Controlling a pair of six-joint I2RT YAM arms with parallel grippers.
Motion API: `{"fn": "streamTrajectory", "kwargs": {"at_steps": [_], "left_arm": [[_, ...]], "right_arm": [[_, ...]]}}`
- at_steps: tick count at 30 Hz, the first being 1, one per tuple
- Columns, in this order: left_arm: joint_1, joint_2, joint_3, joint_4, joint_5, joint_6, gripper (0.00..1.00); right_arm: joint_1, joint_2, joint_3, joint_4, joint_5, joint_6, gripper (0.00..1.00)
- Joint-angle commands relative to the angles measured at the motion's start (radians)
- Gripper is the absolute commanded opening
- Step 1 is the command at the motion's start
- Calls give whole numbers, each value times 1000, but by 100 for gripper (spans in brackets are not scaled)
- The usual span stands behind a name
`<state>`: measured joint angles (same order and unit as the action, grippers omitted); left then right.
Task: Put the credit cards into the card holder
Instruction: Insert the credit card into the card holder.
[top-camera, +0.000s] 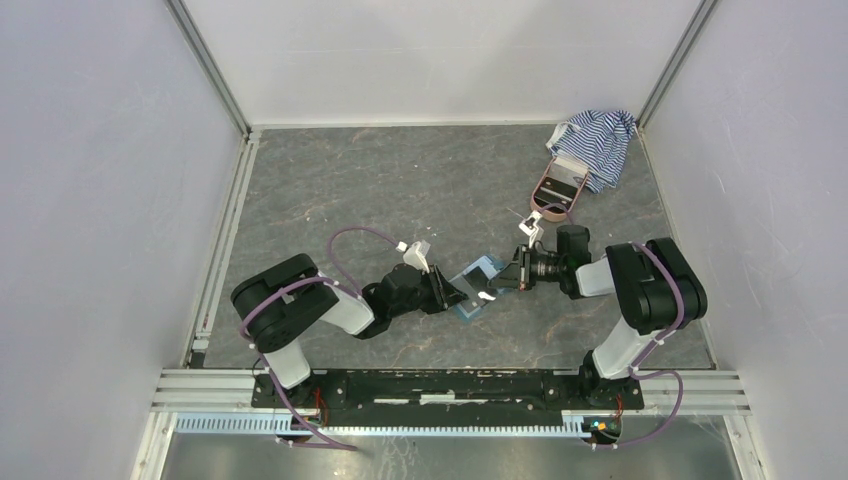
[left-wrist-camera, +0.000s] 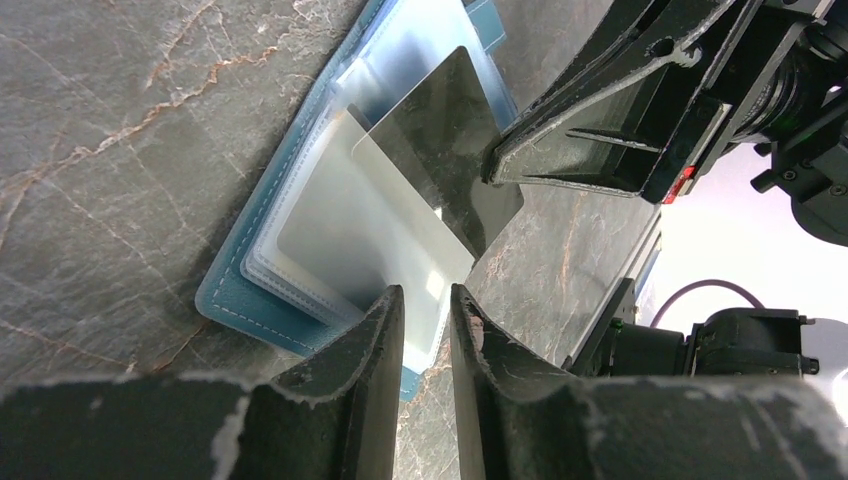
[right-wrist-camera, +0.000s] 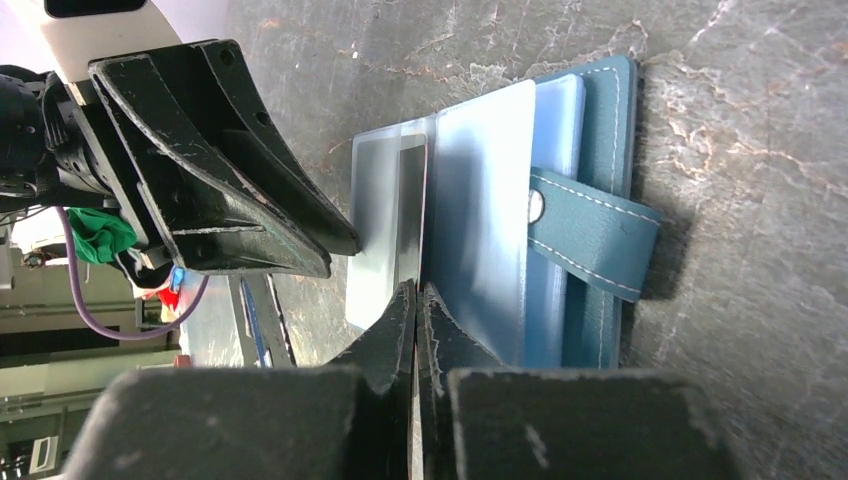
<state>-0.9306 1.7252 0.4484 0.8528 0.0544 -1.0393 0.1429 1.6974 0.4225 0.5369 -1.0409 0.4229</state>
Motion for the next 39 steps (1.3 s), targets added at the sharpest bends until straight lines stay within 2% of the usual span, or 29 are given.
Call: {"fn": "streamTrajectory", "kwargs": {"at_steps": [1,16,24,39], "left_arm": [[4,14,-13,14,3,-11,31],[9,9,-17,18,8,-11,30],[15,6,-16,24,18,-12,30],[22,-46,-11,25,39,-7,33]], "right_arm": [[14,14,30,29,18,-9,0],[50,62,83,20,-1,3,0],[53,44,81,-51,25,-59,0],[99,68,100,-71,22,-75,0]]}}
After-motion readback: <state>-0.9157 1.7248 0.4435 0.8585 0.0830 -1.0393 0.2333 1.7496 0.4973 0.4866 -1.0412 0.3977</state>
